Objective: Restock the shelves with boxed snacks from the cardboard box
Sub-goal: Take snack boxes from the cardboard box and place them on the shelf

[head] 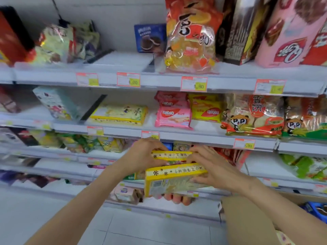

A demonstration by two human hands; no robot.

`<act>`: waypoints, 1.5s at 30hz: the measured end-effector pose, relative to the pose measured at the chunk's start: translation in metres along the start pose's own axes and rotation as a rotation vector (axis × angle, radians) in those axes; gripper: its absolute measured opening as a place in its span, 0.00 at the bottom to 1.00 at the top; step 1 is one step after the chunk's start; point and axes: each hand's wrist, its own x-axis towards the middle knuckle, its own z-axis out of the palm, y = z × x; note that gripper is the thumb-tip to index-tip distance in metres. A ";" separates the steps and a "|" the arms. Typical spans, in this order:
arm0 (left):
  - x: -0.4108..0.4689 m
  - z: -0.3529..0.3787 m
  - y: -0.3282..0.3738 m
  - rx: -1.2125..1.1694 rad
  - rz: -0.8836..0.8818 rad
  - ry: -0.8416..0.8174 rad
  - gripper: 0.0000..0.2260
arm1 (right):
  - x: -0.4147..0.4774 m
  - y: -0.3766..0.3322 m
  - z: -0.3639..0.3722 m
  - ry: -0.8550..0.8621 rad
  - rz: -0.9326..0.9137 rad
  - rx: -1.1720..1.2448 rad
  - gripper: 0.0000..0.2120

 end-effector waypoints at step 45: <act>0.091 -0.090 -0.304 -0.304 -0.491 0.248 0.24 | 0.178 -0.075 0.040 -0.004 0.436 0.275 0.35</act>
